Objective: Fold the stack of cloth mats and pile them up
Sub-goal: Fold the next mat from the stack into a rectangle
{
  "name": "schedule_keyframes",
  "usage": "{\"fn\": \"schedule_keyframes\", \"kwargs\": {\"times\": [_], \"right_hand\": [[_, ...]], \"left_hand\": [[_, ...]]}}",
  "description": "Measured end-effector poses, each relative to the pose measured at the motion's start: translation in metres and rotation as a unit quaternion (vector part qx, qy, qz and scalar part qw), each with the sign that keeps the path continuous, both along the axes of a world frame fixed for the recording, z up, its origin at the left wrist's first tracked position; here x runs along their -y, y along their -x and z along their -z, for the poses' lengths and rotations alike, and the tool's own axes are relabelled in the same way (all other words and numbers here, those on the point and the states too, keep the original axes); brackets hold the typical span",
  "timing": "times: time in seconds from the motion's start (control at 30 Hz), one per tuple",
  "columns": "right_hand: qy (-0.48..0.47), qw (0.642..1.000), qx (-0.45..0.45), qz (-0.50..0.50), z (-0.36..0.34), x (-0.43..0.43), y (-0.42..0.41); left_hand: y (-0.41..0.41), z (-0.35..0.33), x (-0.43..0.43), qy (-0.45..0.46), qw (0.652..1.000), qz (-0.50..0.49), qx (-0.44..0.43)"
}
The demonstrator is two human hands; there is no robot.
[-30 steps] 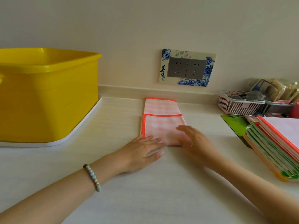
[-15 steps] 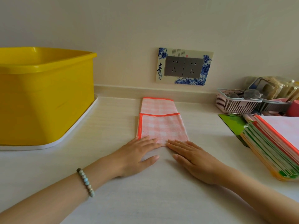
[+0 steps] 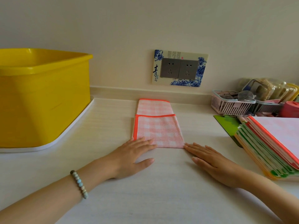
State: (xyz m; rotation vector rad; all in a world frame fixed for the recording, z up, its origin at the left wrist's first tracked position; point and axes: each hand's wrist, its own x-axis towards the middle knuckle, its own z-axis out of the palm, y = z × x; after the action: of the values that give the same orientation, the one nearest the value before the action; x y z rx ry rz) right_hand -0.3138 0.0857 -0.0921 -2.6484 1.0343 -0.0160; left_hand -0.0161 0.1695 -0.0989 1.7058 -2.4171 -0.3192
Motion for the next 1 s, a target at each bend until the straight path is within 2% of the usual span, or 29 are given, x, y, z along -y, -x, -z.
{"fn": "schedule_keyframes", "kwargs": {"times": [0.1, 0.2, 0.27, 0.4, 0.6, 0.7, 0.87, 1.0], "right_hand": [[0.048, 0.999, 0.016, 0.003, -0.007, 0.002, -0.006], [0.123, 0.990, 0.073, -0.008, -0.015, 0.004, -0.016], [0.132, 0.986, 0.094, -0.027, -0.018, 0.008, -0.025], [0.121, 0.990, 0.053, -0.051, -0.020, 0.018, -0.038], [0.185, 0.981, 0.028, -0.055, -0.020, 0.024, -0.044], [0.171, 0.984, 0.036, -0.029, -0.018, 0.028, -0.044], [0.124, 0.986, 0.113, 0.017, -0.016, 0.028, -0.040], [0.101, 0.984, 0.145, -0.005, -0.020, 0.008, -0.029]], "left_hand": [[0.000, 0.000, -0.001, 0.006, 1.000, 0.002, -0.001], [0.001, 0.000, 0.000, 0.013, 1.000, 0.003, 0.001], [0.001, 0.001, 0.000, 0.012, 1.000, 0.002, 0.002], [0.000, 0.003, 0.001, 0.013, 1.000, -0.002, -0.008], [-0.001, 0.004, 0.000, 0.035, 0.997, -0.013, -0.067], [-0.002, 0.003, -0.001, 0.057, 0.994, -0.025, -0.093], [-0.005, 0.000, -0.003, 0.064, 0.988, -0.037, -0.136], [-0.010, -0.002, -0.004, 0.085, 0.989, -0.021, -0.116]]}}
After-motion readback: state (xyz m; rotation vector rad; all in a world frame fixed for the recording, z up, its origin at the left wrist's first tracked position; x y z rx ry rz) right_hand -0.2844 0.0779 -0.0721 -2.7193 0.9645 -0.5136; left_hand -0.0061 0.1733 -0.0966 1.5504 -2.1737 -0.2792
